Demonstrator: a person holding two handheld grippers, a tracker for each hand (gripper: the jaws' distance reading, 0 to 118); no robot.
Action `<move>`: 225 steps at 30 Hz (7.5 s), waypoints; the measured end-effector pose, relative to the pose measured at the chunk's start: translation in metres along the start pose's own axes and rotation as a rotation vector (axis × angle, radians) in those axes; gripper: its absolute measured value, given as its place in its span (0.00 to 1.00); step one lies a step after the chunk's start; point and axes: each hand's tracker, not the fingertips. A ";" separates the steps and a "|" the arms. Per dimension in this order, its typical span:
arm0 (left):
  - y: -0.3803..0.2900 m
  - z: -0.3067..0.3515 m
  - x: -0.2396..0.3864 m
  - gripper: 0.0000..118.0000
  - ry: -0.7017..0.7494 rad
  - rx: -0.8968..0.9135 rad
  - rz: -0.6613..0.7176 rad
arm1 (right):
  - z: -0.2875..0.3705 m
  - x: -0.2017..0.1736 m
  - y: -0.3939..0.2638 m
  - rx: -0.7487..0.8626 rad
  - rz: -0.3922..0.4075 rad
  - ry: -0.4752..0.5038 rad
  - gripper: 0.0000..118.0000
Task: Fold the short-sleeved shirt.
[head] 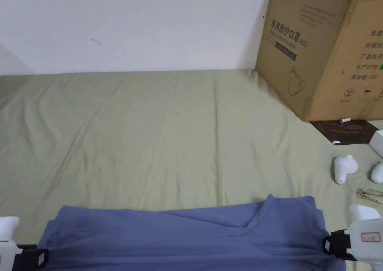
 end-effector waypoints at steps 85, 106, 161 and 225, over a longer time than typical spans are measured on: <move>0.092 -0.105 0.147 0.53 -0.357 -0.218 -0.002 | 0.033 -0.184 0.057 0.152 0.294 0.131 0.00; 0.071 -0.095 0.133 0.02 -0.364 -0.186 0.044 | 0.023 -0.162 0.059 0.163 0.242 0.153 0.00; 0.051 -0.042 -0.004 0.06 -0.282 0.003 0.271 | 0.036 -0.187 0.074 0.152 0.270 0.175 0.00; 0.089 0.037 0.128 0.00 -0.183 0.323 0.064 | 0.066 -0.156 0.079 0.247 0.094 0.376 0.00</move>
